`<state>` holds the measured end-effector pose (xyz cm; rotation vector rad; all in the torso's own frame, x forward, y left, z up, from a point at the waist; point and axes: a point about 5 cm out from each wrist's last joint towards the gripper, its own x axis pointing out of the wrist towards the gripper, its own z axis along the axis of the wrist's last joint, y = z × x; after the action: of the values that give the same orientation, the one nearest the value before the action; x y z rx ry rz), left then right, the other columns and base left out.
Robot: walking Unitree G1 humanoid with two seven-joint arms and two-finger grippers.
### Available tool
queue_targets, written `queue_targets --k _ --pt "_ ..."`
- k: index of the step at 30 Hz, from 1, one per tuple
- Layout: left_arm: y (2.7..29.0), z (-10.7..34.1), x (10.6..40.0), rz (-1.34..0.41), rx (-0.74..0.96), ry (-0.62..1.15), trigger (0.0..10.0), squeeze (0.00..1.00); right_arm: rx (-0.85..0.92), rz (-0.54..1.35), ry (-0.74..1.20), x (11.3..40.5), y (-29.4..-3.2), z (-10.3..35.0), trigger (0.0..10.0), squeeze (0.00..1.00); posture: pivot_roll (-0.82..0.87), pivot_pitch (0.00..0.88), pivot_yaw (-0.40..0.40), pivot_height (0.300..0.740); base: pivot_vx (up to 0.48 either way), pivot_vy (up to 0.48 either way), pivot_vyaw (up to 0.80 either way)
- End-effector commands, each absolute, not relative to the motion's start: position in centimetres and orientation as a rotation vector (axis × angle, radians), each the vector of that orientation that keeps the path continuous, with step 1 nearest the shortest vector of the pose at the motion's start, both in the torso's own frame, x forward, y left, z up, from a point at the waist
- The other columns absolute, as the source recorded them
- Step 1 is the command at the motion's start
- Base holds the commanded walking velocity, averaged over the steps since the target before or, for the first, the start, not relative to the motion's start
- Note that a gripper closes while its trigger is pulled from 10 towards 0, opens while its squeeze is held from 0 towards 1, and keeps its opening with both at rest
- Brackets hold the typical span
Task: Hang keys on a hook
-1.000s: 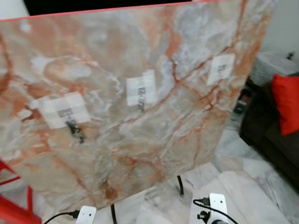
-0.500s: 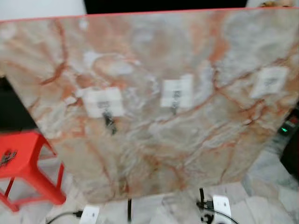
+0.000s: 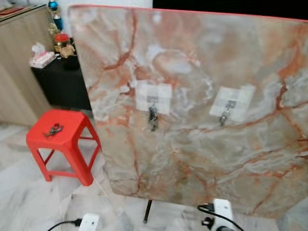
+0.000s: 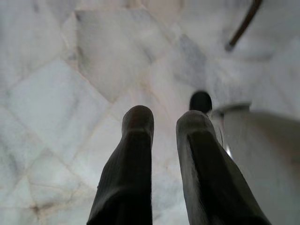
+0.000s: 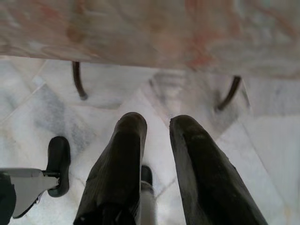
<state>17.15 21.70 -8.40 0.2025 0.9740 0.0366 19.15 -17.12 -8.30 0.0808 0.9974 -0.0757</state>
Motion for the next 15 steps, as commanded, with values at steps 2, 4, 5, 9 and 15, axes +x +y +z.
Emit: queue_targets --k 2,4,5,9,15 --pt "21.46 -8.74 16.55 0.036 0.198 0.997 10.0 0.00 0.077 -0.111 0.997 18.85 -17.98 -8.37 10.0 0.00 -0.01 0.000 -0.055 0.740 0.000 0.000 0.66" --pt "21.41 -8.75 16.54 0.034 0.199 0.997 10.0 0.00 0.097 -0.138 0.993 18.78 -18.02 -8.40 10.0 0.00 -0.02 0.000 -0.056 0.740 0.000 0.000 0.26" --pt "21.38 -8.76 16.53 0.033 0.199 0.997 10.0 0.00 0.115 -0.149 0.991 18.74 -18.00 -8.41 10.0 0.00 -0.02 0.000 -0.057 0.740 0.000 0.000 0.00" --pt "21.33 -8.78 16.50 0.031 0.198 0.998 10.0 0.00 0.144 -0.164 0.984 18.70 -17.96 -8.43 10.0 0.00 -0.02 0.000 -0.058 0.740 0.000 0.000 0.00" --pt "21.28 -8.81 16.46 0.024 0.202 0.999 10.0 0.00 0.138 -0.159 0.976 18.77 -17.94 -8.39 10.0 0.00 -0.02 0.000 -0.055 0.740 0.000 0.000 0.00"
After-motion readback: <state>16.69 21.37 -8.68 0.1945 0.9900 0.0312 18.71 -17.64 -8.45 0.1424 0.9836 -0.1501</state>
